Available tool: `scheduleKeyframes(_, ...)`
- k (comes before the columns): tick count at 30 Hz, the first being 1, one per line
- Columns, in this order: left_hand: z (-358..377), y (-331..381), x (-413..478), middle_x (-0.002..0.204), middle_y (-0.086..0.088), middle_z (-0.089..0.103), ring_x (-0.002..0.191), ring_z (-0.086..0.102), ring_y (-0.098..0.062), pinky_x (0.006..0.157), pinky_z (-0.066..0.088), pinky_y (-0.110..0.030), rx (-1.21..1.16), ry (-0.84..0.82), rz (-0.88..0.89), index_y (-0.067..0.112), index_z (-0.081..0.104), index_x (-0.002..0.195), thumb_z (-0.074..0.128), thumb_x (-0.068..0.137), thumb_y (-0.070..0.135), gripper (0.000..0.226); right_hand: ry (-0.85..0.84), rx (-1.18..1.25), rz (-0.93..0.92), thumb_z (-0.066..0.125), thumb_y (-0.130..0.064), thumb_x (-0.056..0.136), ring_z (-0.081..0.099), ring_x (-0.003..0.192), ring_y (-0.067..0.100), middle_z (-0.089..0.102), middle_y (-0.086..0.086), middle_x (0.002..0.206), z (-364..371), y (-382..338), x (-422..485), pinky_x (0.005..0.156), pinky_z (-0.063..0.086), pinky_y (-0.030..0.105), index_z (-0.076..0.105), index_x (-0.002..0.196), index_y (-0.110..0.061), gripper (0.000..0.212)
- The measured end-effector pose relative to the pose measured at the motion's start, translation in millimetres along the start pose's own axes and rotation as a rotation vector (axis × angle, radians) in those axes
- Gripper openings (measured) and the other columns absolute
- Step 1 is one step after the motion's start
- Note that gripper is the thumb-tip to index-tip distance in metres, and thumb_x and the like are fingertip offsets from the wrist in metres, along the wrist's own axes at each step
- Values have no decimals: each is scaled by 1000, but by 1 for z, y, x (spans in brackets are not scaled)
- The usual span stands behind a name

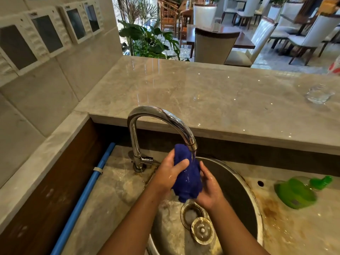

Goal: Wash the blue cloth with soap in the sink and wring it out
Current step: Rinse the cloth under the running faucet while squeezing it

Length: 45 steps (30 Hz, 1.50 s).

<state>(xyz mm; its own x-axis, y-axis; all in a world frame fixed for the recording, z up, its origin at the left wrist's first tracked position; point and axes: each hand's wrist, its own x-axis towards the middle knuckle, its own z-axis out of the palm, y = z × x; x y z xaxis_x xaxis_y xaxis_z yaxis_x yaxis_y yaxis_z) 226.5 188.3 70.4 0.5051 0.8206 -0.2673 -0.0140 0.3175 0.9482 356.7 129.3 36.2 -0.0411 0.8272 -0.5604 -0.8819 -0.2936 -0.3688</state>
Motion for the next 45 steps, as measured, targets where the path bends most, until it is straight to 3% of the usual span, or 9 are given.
scheduleKeyframes(2,-4,-1,0,128,1,67,119,64,-21,106,48,-53,89,15,17,29,55,134,61,96,24,39,12,11,27,97,-24,54,66,110,44,62,24,132,-6,-3,-2,87,56,56,63,130,-9,84)
scheduleKeyframes(6,-9,-8,0,124,3,66,113,65,-18,100,53,-50,199,126,9,26,53,136,55,101,22,35,98,-159,17,69,-26,90,69,106,40,68,23,123,-6,-7,-5,93,52,55,63,126,-10,40)
scheduleKeyframes(11,-14,-20,6,122,4,66,114,62,-19,100,52,-50,449,281,-84,27,58,131,59,98,25,33,310,-815,-509,55,-20,99,72,96,23,75,6,104,3,-12,-10,86,58,45,70,105,-21,16)
scheduleKeyframes(16,-11,-21,10,116,2,64,106,63,-20,93,56,-47,438,372,-129,27,54,115,60,98,26,18,292,-939,-662,55,-20,100,72,86,15,75,-2,92,9,-3,-18,75,59,33,71,98,-22,17)
scheduleKeyframes(21,9,-29,-8,132,11,42,108,49,-4,66,40,-8,525,472,26,22,47,133,59,98,21,37,296,-971,-650,59,-20,97,71,81,17,74,1,88,23,3,-23,69,58,31,71,97,-22,12)
scheduleKeyframes(28,36,-31,-27,120,-7,71,110,70,-21,96,56,-42,-212,138,-87,24,61,129,54,96,50,43,403,-1209,-750,60,-25,95,63,83,8,64,-5,93,39,22,-35,77,55,30,65,89,-36,13)
scheduleKeyframes(36,19,-29,-21,99,-15,77,91,75,-30,74,60,-41,-584,224,-113,5,64,115,69,83,26,39,-148,-1215,-292,46,11,91,67,103,13,72,-6,111,45,10,-76,89,55,28,67,121,-31,56)
scheduleKeyframes(42,12,-34,-14,121,-20,70,109,68,-39,86,56,-51,-639,230,-252,9,60,129,63,91,3,39,451,-776,-517,47,-4,99,71,89,25,71,17,108,16,-27,-56,80,59,38,66,102,-8,19)
scheduleKeyframes(45,9,-23,-13,116,-18,73,106,70,-37,86,57,-50,-628,121,-246,9,60,129,57,97,6,32,319,-709,-267,61,-43,91,67,110,28,69,14,121,5,-33,-33,97,51,44,66,117,-13,40)
